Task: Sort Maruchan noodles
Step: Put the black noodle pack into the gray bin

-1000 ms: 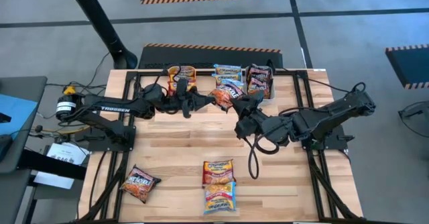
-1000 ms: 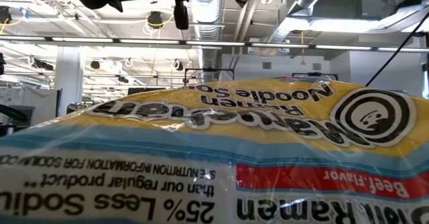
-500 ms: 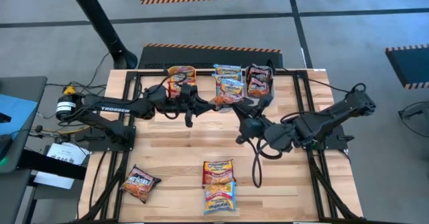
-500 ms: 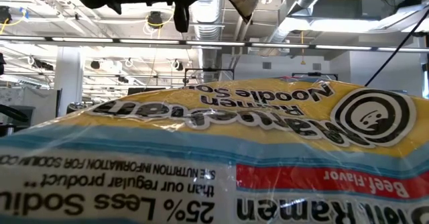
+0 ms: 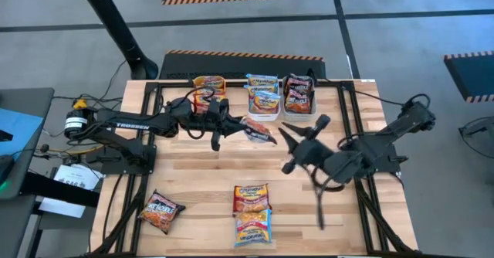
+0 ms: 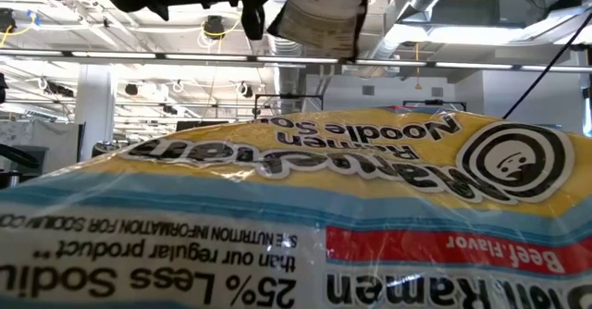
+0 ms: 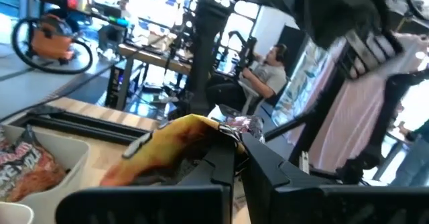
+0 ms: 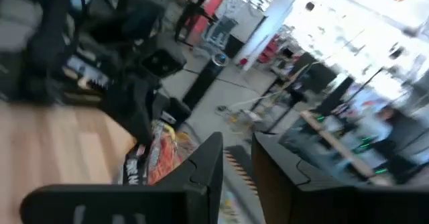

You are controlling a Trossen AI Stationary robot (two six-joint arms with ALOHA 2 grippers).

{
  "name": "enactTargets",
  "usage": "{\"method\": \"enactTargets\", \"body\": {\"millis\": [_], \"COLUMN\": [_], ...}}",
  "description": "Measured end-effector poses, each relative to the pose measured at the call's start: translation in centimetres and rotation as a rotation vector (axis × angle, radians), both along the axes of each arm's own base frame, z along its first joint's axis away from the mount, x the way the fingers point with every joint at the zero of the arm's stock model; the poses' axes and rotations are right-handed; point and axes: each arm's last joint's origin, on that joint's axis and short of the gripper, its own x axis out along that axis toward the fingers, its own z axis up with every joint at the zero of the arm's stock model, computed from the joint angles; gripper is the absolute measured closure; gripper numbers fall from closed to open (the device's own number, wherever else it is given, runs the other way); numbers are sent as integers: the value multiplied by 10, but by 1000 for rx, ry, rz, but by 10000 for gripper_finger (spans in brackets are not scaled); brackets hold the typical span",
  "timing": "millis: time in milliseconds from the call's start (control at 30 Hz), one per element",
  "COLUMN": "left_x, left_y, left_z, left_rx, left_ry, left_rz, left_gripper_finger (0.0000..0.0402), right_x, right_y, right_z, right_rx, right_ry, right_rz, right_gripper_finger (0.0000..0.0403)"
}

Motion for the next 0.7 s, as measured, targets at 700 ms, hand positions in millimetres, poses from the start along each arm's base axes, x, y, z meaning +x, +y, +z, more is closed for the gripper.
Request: {"method": "enactTargets", "body": {"millis": [700], "left_x": [-6], "left_y": [-16], "left_z": [-2], "left_rx": [121], "left_ry": [20], "left_rz": [-558], "left_gripper_finger": [401], "right_x": [-11], "right_y": [-105], "right_z": [5], "right_rx": [781], "right_ry": [17], "right_rz": [555], "right_gripper_finger": [300]}}
